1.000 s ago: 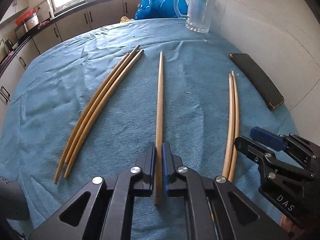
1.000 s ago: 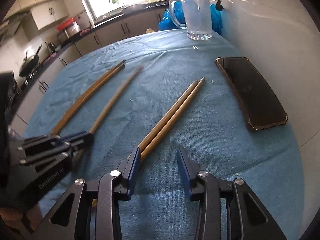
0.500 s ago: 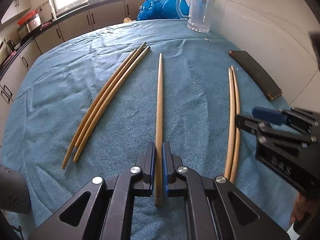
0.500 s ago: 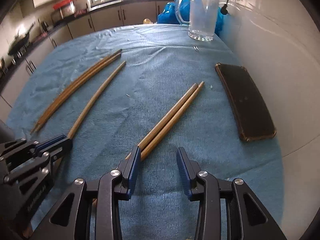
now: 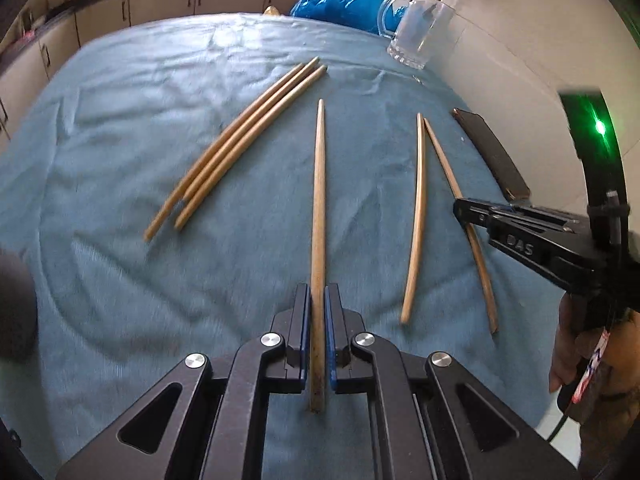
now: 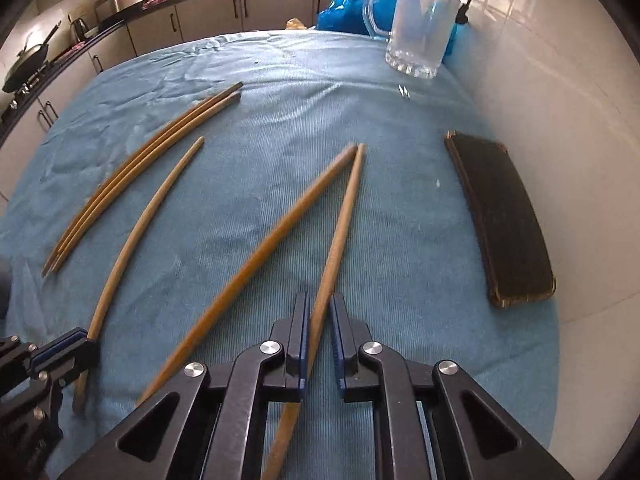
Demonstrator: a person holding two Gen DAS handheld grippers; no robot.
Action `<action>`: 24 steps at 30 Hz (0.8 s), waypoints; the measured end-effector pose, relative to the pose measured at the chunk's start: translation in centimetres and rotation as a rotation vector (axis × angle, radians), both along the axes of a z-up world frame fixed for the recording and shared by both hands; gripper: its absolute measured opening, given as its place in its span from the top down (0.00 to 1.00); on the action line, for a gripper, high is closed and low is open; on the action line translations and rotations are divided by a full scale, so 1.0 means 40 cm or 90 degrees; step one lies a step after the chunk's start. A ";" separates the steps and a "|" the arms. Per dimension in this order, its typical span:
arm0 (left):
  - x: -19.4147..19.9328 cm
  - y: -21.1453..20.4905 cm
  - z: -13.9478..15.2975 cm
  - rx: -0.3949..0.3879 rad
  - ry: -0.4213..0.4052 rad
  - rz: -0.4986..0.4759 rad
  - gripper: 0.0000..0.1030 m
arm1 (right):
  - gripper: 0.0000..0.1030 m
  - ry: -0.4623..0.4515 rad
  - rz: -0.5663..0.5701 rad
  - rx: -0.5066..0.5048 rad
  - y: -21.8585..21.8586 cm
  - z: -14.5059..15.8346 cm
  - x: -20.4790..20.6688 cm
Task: Organize utensils
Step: 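Lift both held chopsticks upright off the cloth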
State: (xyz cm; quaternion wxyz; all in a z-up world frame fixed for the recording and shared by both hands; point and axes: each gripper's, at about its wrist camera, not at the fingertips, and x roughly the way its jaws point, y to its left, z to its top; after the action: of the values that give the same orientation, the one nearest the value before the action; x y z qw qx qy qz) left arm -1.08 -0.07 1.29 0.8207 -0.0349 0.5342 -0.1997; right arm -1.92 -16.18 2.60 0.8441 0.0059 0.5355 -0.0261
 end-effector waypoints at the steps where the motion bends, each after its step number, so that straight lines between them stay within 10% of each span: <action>1: -0.019 0.016 0.000 -0.009 0.013 -0.003 0.94 | 0.90 0.004 0.004 0.014 -0.008 0.002 -0.021; 9: -0.185 0.073 0.017 0.036 0.060 -0.091 0.94 | 0.89 0.065 0.065 0.059 -0.055 0.008 -0.193; 13: -0.220 0.077 0.062 0.046 0.054 -0.103 0.93 | 0.61 0.104 0.074 0.089 -0.077 0.007 -0.224; 17: -0.189 0.052 0.087 0.053 0.019 -0.084 0.76 | 0.61 0.091 0.071 0.056 -0.086 0.016 -0.194; 24: -0.053 -0.051 0.017 0.111 0.042 -0.078 0.75 | 0.62 0.107 0.080 0.023 -0.076 0.000 -0.054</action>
State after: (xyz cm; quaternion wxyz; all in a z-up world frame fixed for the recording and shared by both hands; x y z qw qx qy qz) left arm -3.21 -2.12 1.97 0.7890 0.0629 0.5772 -0.2008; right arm -4.08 -19.22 2.59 0.7959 -0.0149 0.6041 0.0362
